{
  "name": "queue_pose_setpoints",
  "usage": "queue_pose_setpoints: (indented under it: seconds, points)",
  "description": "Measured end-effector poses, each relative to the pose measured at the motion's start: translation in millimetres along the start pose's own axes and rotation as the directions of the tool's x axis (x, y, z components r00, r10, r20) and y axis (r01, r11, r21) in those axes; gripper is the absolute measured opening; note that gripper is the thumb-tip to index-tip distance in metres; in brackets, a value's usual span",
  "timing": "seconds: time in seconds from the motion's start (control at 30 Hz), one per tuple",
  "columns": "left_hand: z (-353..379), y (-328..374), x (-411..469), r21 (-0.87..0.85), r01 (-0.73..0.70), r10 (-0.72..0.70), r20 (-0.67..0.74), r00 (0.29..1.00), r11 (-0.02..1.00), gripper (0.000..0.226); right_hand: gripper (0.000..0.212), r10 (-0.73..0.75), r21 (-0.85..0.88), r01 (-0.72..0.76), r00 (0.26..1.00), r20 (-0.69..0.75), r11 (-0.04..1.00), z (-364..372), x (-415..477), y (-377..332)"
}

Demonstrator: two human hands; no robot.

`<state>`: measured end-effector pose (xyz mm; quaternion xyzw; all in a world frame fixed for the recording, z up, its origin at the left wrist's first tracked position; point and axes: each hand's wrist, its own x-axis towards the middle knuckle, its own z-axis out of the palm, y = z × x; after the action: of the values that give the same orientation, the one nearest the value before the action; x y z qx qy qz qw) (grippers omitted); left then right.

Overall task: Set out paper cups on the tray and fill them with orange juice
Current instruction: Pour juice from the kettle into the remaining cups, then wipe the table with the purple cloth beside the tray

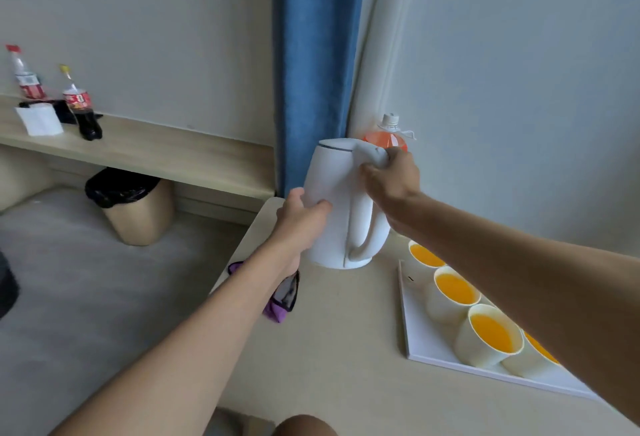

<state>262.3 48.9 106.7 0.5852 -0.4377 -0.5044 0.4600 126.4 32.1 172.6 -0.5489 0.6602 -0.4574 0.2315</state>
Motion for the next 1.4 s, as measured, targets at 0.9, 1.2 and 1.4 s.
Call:
queue_pose_setpoints:
  seconds: [0.9, 1.2, 1.4]
  points:
    - [2, -60, 125, -0.109, 0.053, -0.056, -0.023, 0.998, 0.993, 0.052, 0.047, -0.100, 0.033, 0.097, 0.990, 0.095, 0.995, 116, 51, 88]
    - [21, -50, 104, 0.073, 0.087, -0.080, -0.096, 0.992, 0.994, 0.015, 0.077, 0.056, -0.263, 0.049, 0.924, 0.378, 0.964, 81, 42, 85]
    - [64, -49, 73, 0.088, 0.190, -0.190, -0.015, 0.982, 0.978, 0.032, 0.059, -0.015, -0.317, 0.128, 0.941, 0.337, 0.940, 29, 16, 97]
